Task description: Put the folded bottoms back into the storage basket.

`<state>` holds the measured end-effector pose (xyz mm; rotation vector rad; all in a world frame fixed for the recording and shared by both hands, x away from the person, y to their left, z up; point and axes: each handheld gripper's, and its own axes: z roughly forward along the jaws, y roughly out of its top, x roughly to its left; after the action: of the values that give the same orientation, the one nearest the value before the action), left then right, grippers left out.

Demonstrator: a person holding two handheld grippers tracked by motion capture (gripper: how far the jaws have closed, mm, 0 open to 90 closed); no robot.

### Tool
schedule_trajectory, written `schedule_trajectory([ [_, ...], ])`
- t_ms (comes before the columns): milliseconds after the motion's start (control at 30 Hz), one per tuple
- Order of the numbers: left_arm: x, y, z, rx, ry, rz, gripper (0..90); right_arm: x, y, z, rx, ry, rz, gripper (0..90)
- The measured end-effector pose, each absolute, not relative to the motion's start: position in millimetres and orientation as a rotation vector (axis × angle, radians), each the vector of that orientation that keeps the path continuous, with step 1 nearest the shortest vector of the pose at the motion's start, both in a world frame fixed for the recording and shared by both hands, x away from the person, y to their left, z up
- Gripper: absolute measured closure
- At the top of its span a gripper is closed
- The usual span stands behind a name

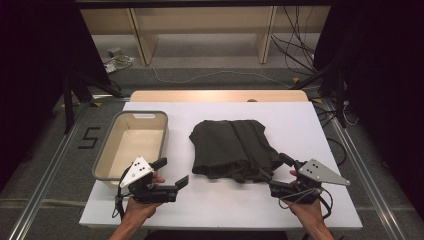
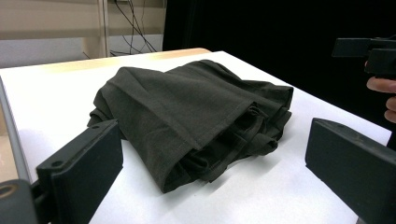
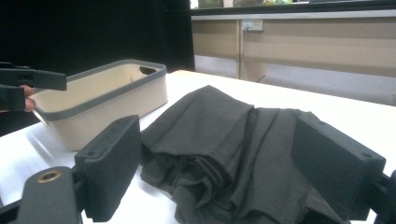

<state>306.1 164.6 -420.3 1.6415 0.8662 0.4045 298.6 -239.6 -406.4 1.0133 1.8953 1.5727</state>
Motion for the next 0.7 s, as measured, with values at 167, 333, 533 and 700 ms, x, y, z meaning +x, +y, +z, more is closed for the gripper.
schedule_trajectory([
  [167, 305.9, 164.7, -419.9, 1.643, 0.869, 0.407, 3.6, 298.7, -240.1, -406.0, 1.017, 1.888, 1.572, 16.6],
  [333, 306.8, 165.2, -415.0, 1.635, 0.875, 0.406, 3.6, 299.4, -242.2, -404.7, 1.02, 1.873, 1.571, 16.4],
  [533, 312.1, 163.1, -409.1, 1.619, 0.899, 0.383, 3.6, 304.2, -245.8, -398.8, 1.028, 1.847, 1.562, 16.1],
  [700, 319.6, 157.6, -403.2, 1.606, 0.922, 0.357, 3.7, 312.0, -248.0, -390.1, 1.024, 1.839, 1.561, 15.8],
])
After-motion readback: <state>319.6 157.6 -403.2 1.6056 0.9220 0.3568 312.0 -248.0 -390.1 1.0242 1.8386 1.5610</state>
